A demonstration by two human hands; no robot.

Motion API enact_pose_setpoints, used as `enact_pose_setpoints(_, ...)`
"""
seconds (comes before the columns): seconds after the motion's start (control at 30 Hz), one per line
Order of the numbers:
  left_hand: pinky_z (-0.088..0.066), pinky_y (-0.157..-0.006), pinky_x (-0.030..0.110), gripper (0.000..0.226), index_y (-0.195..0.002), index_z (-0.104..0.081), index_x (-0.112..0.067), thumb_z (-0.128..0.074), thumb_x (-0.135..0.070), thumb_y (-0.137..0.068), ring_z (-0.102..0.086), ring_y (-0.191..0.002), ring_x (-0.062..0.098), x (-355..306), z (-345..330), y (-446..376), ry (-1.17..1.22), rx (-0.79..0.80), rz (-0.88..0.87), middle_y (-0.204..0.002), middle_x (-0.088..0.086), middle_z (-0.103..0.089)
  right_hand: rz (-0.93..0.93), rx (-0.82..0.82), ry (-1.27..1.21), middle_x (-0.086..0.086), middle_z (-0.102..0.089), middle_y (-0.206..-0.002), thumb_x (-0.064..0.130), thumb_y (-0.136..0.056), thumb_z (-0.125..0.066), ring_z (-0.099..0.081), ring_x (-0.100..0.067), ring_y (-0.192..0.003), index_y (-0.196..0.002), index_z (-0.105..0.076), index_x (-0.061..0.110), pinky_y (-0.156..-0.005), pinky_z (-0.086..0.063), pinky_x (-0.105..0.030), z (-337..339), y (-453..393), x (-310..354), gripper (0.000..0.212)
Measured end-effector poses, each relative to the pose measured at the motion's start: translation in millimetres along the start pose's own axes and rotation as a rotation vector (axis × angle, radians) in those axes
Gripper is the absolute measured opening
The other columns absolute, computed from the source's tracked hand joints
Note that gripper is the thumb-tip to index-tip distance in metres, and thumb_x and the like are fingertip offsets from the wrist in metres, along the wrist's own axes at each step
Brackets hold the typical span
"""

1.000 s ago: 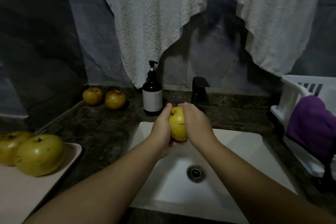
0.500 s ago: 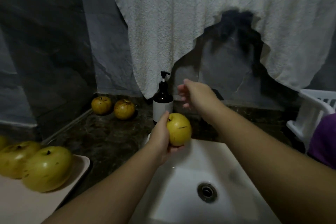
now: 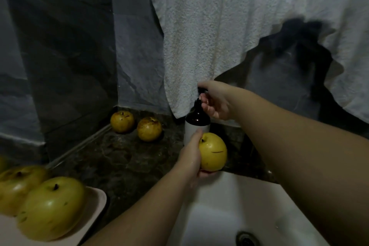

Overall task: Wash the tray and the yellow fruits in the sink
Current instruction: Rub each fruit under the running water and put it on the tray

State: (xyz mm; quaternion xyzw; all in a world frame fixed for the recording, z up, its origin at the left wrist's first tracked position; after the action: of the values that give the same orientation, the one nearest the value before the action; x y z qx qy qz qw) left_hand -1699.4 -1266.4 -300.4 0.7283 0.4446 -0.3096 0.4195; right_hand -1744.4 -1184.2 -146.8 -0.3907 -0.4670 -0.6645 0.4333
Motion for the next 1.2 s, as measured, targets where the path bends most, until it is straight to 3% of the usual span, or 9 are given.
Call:
enact_pose_setpoints(0.1,-0.059,-0.053,0.04,0.048,-0.119,-0.063,-0.029,-0.063,-0.067,-0.089,-0.072,-0.097,0.035,0,-2,0,0.01,0.02,0.002,-0.125,0.014,-0.067,0.005,0.023,-0.055,0.011,-0.044,-0.042,0.047,-0.103,-0.049,-0.046,-0.004,-0.031,-0.066,-0.048,0.021,-0.029,-0.028,-0.012,4,1,-2,0.045)
enact_pose_setpoints(0.2,-0.058,-0.049,0.04,0.046,-0.115,-0.064,-0.029,-0.065,-0.066,-0.088,-0.072,-0.096,0.036,0,-2,2,-0.006,0.015,-0.008,-0.125,0.015,-0.066,-0.001,0.034,-0.111,0.012,-0.039,-0.042,0.049,-0.103,-0.048,-0.042,-0.003,-0.031,-0.063,-0.043,0.025,-0.031,-0.024,-0.011,15,5,-8,0.047)
enact_pose_setpoints(0.33,-0.059,-0.049,0.041,0.056,-0.129,-0.061,-0.028,-0.065,-0.066,-0.088,-0.07,-0.103,0.038,3,-1,4,-0.042,-0.008,-0.014,-0.129,0.015,-0.063,-0.011,0.048,-0.154,0.012,-0.034,-0.041,0.05,-0.103,-0.048,-0.036,-0.003,-0.031,-0.063,-0.04,0.027,-0.03,-0.021,-0.013,19,11,-16,0.048)
enact_pose_setpoints(0.5,-0.06,-0.055,0.043,0.057,-0.129,-0.062,-0.027,-0.065,-0.067,-0.087,-0.07,-0.104,0.038,2,-1,5,-0.014,-0.005,-0.01,-0.129,0.016,-0.064,-0.005,0.079,-0.208,0.012,-0.033,-0.039,0.052,-0.105,-0.043,-0.028,-0.002,-0.028,-0.065,-0.038,0.027,-0.029,-0.016,-0.013,10,8,-25,0.047)
enact_pose_setpoints(0.7,-0.058,-0.047,0.039,0.054,-0.129,-0.061,-0.027,-0.061,-0.066,-0.091,-0.071,-0.101,0.036,3,-2,6,0.009,0.0,-0.011,-0.128,0.015,-0.065,-0.022,0.131,-0.194,0.011,-0.032,-0.037,0.045,-0.107,-0.04,-0.026,-0.003,-0.026,-0.063,-0.041,0.026,-0.026,-0.015,-0.015,7,12,-7,0.048)
enact_pose_setpoints(0.87,-0.059,-0.049,0.039,0.041,-0.113,-0.061,-0.029,-0.062,-0.064,-0.091,-0.071,-0.098,0.035,3,-1,6,0.028,0.0,0.011,-0.125,0.015,-0.066,-0.022,0.088,-0.269,0.012,-0.032,-0.038,0.049,-0.107,-0.041,-0.025,-0.003,-0.026,-0.062,-0.039,0.027,-0.027,-0.012,-0.015,5,8,-23,0.05)
enact_pose_setpoints(1.07,-0.059,-0.058,0.041,0.046,-0.121,-0.061,-0.028,-0.062,-0.063,-0.092,-0.07,-0.105,0.038,4,-3,7,0.018,0.007,0.007,-0.129,0.017,-0.065,-0.046,0.137,-0.195,0.012,-0.033,-0.037,0.044,-0.107,-0.04,-0.025,-0.004,-0.025,-0.058,-0.04,0.026,-0.027,-0.012,-0.016,1,11,-8,0.052)
enact_pose_setpoints(1.2,-0.06,-0.065,0.047,0.051,-0.127,-0.059,-0.026,-0.061,-0.063,-0.093,-0.069,-0.108,0.04,3,-1,6,0.021,-0.006,0.016,-0.131,0.018,-0.063,-0.029,0.073,-0.232,0.012,-0.033,-0.037,0.047,-0.108,-0.038,-0.026,-0.003,-0.025,-0.062,-0.039,0.026,-0.027,-0.012,-0.016,2,7,-15,0.051)
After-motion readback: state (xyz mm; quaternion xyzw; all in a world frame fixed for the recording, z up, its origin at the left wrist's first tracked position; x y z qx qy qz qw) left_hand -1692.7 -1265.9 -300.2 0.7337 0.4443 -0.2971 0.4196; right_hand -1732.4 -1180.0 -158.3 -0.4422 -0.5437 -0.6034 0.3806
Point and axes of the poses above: each hand's wrist, its own y-axis away from the middle knuckle, its own z-axis out of the back of the hand, x = y × z, the point moved 5 cm from there along -y, towards the middle knuckle
